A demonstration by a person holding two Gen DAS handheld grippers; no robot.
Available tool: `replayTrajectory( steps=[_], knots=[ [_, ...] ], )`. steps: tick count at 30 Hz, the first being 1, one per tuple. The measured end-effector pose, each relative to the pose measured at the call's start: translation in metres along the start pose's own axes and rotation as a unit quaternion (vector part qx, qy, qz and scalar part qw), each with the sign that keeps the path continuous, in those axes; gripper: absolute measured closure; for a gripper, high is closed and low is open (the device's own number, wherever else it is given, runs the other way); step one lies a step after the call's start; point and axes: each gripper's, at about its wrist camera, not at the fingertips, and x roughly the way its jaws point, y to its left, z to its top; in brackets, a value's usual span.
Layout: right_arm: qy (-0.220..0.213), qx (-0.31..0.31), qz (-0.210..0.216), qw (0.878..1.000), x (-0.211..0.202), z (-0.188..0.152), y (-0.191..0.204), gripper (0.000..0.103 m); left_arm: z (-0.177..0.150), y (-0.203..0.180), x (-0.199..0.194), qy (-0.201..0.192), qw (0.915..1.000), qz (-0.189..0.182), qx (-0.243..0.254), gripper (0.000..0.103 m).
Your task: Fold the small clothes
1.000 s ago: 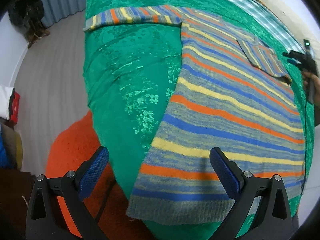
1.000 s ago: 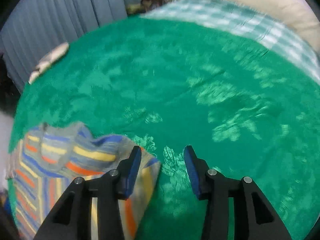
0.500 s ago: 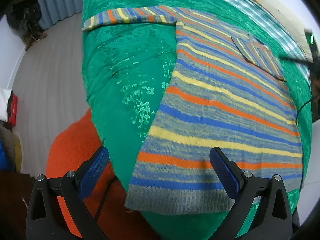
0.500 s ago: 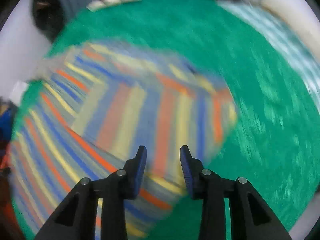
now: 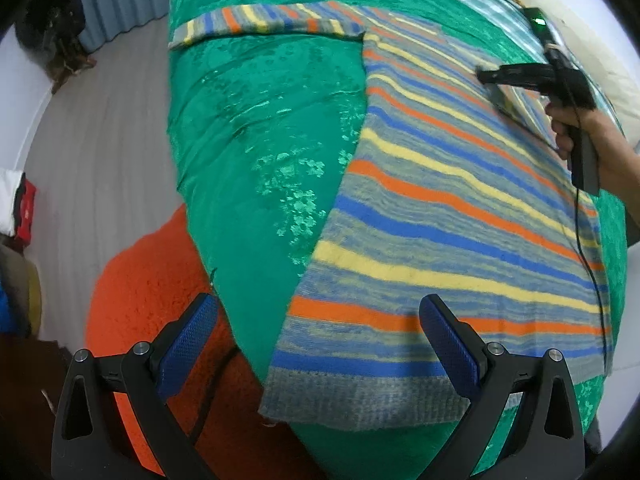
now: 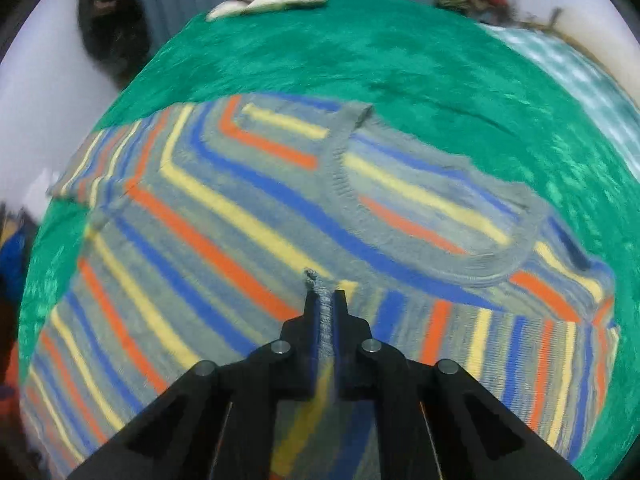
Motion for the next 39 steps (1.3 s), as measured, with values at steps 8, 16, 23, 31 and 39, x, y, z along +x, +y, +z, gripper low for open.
replayTrajectory(
  steps=[8,16,23,31,39],
  knots=[
    [-0.029,0.126,0.114,0.985,-0.014,-0.003,-0.054,0.034,-0.001,-0.001,0.002,-0.001,1.0000,0.002,-0.001,0.002],
    [0.039,0.198,0.139,0.970,-0.075,-0.093,-0.137,0.038,-0.002,-0.014,0.002,-0.003,0.9997,-0.002,0.024,0.002],
    [0.034,0.167,0.020,0.985,-0.153,-0.161,-0.145,0.065,-0.010,-0.032,-0.006,-0.009,0.9978,0.000,0.065,0.002],
    [0.012,0.117,0.052,0.992,-0.193,-0.222,-0.040,0.056,0.086,-0.076,-0.019,-0.070,0.9800,-0.159,0.097,0.001],
    [0.003,0.135,-0.011,0.991,-0.171,-0.270,0.015,0.055,0.208,-0.168,0.090,-0.009,0.9688,-0.202,0.143,0.020]
  ],
)
